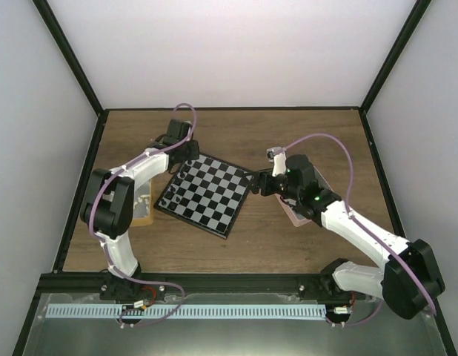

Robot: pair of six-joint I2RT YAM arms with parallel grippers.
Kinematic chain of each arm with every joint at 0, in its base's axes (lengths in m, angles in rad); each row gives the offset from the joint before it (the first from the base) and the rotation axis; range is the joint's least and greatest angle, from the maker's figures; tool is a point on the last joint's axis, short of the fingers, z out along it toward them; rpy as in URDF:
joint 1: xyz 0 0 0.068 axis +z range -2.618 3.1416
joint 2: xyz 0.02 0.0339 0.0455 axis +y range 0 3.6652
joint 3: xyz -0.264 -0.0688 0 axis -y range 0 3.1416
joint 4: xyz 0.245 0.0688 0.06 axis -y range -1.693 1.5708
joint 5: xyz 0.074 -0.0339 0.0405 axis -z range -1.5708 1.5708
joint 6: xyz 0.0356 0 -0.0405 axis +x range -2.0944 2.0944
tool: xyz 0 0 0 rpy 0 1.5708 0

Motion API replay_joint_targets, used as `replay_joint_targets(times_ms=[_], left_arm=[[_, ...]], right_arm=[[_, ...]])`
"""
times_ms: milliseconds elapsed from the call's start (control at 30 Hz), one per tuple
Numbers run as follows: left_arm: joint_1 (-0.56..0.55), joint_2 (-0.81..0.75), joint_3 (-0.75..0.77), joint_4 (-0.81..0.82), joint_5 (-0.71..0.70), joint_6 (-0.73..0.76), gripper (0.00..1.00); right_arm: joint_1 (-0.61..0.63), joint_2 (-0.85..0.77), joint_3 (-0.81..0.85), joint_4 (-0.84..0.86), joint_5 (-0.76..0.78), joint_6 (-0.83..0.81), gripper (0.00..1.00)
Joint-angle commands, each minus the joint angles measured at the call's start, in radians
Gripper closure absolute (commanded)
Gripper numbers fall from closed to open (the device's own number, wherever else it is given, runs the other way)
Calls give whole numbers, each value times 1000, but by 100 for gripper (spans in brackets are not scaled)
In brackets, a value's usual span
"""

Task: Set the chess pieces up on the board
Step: Place the chess piece on the chessboard.

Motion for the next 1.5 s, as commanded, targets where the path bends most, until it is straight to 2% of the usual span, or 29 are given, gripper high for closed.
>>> replay_joint_targets(times_ms=[0, 167, 467, 800, 1233, 1467], left_arm=[[3, 49, 17, 46, 44, 28, 96], [9, 76, 12, 95, 38, 37, 96], [16, 169, 74, 70, -34, 75, 96], [22, 199, 84, 68, -55, 95, 93], [36, 216, 103, 68, 15, 101, 83], [44, 212, 111, 54, 43, 97, 82]], right_arm=[[7, 25, 10, 18, -3, 13, 26], [7, 42, 13, 29, -31, 19, 26], [6, 70, 45, 18, -34, 13, 27], [6, 92, 56, 16, -43, 9, 27], [6, 101, 56, 10, -41, 8, 27], [7, 99, 55, 8, -37, 6, 27]])
